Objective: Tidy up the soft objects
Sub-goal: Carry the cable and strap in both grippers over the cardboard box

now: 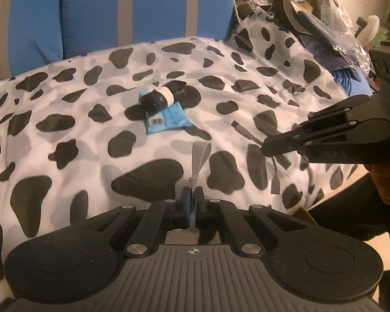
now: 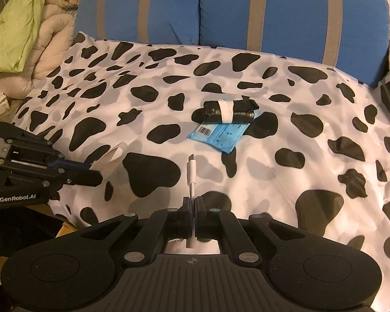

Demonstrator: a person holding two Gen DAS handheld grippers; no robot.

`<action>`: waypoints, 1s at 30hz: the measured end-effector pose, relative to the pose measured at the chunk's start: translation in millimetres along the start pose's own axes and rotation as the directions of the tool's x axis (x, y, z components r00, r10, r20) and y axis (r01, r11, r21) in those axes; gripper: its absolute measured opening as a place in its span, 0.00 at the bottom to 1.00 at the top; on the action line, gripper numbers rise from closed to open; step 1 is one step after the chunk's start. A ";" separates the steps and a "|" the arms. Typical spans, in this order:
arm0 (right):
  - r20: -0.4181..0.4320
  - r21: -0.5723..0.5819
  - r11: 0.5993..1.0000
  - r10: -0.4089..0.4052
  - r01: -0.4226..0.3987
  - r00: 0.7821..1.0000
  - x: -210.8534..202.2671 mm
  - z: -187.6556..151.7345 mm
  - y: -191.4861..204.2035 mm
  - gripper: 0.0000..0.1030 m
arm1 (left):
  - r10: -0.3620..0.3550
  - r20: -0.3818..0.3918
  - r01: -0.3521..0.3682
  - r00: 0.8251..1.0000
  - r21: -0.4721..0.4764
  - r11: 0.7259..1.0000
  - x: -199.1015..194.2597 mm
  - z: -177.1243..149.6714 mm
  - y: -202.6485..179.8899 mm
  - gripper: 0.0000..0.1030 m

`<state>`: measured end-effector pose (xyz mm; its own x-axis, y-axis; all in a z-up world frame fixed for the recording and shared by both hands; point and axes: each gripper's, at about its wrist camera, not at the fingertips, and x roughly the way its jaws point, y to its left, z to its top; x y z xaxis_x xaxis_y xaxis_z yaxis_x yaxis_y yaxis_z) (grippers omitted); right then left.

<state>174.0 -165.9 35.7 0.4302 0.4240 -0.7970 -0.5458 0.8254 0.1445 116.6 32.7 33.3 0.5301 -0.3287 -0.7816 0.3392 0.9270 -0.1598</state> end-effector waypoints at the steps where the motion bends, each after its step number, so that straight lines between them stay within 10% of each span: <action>1: 0.001 -0.002 1.000 -0.004 0.004 1.000 -2.0 -2.3 1.3 0.04 | -0.002 -0.004 0.002 1.000 -0.002 1.000 -1.3 -2.8 -1.3 0.03; 30: -0.241 -0.111 0.988 0.080 -0.110 0.967 -19.9 -83.7 71.9 0.04 | -0.041 -0.217 0.038 0.975 -0.019 0.999 -15.4 -75.2 -48.5 0.03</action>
<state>66.1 -146.2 12.9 0.1994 0.3867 -0.9004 -0.6663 0.7273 0.1648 33.5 6.4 7.8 0.3348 -0.3194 -0.8865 0.3445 0.9172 -0.2003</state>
